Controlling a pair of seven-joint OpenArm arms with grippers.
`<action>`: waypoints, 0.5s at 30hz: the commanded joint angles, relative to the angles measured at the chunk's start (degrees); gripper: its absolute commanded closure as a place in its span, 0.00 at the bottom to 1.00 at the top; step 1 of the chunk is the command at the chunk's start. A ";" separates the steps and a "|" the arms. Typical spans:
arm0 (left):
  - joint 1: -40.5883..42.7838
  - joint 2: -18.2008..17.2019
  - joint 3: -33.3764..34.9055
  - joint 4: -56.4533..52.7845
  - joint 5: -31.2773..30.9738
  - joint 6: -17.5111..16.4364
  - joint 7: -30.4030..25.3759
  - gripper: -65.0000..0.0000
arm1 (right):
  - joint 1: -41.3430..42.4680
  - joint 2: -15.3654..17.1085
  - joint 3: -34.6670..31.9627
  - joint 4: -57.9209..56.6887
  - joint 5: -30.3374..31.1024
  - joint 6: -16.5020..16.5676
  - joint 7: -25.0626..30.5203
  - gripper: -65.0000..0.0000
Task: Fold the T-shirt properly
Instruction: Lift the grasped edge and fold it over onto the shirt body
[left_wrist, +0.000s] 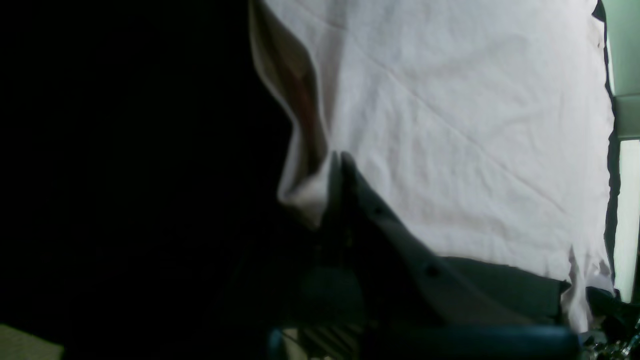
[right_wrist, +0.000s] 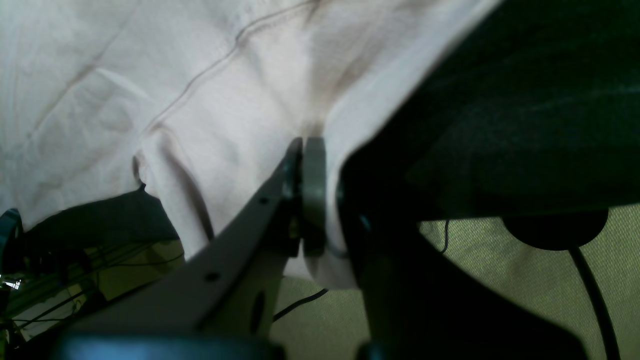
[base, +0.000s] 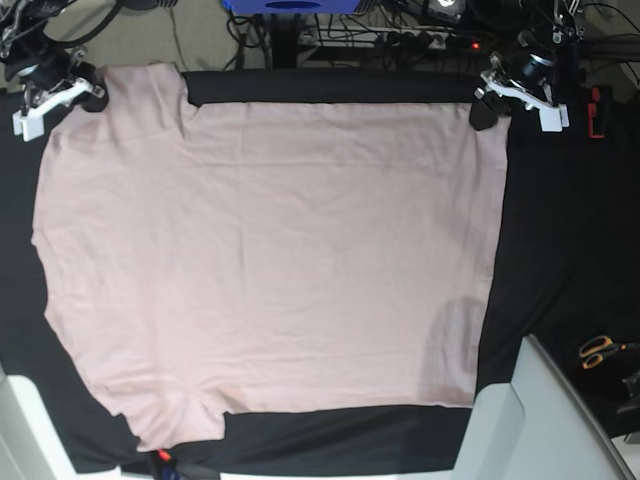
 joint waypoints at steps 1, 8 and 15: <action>1.10 -0.53 -0.20 1.85 0.48 0.38 0.81 1.00 | -0.78 0.14 -0.31 1.39 -2.83 -0.36 -2.87 0.99; 2.86 -0.09 0.33 10.99 0.04 0.38 1.08 1.00 | -0.43 -0.04 -2.50 12.82 -2.74 -0.36 -8.06 0.99; -0.57 -0.09 -0.20 18.29 0.12 0.38 9.78 1.00 | 4.40 2.25 -2.42 13.70 -2.74 -0.36 -11.40 0.99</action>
